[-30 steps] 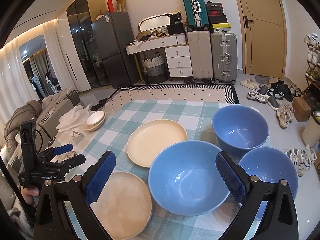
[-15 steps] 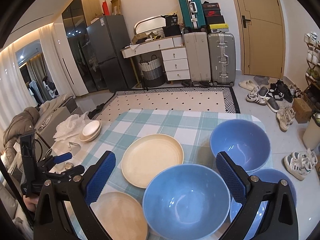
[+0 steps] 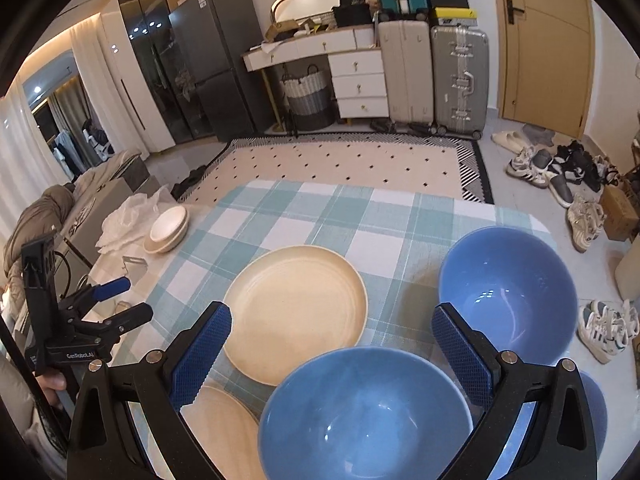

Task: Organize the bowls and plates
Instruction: 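Withdraw both open tools from the placed plates, then reach the left tool to the cream plate beside the bowls and grip its rim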

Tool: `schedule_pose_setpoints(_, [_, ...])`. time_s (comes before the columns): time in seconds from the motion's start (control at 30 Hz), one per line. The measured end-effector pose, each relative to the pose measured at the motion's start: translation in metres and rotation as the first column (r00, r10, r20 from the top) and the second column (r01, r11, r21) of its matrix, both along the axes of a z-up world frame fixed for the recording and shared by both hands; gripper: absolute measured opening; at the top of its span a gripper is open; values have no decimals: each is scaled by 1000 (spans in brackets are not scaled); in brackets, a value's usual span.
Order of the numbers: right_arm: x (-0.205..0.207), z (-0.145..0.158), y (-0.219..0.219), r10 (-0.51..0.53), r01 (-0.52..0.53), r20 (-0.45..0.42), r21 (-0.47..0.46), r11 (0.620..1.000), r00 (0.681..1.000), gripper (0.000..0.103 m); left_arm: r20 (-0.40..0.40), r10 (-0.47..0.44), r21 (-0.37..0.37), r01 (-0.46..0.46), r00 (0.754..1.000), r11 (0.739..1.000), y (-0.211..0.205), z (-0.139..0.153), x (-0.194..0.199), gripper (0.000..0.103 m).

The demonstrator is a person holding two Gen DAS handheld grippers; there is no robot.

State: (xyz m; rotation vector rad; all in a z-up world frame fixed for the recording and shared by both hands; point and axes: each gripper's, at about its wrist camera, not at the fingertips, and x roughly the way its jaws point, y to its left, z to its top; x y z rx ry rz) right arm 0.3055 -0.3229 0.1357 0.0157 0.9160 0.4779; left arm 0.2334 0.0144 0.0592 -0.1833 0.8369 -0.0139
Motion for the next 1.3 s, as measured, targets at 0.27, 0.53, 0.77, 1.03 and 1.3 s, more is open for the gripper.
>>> schedule_pose_setpoints(0.27, [30,-22,13,3,-6,-63,-46,999,998,102,-47,-10,-20,9,999,1000,1,-23,29,101])
schedule_pose_setpoints(0.53, [62,-55,23,15,-33,-204,-81,996,979,102,-108,-29,-38,25,994,999,-4,-48,56,101])
schedule_pose_setpoints(0.77, [78,-81,34,39,-70,-265,-108,992,964,102,-148,-32,-49,25,988,998,-4,-67,70,101])
schedule_pose_setpoints(1.03, [91,-102,49,73,-116,-303,-126,985,950,102,-191,-26,-60,14,981,998,-4,-90,79,101])
schedule_pose_setpoints(1.3, [104,-126,60,86,-154,-350,-171,973,933,93,-214,-60,-95,40,975,995,-6,-106,86,94])
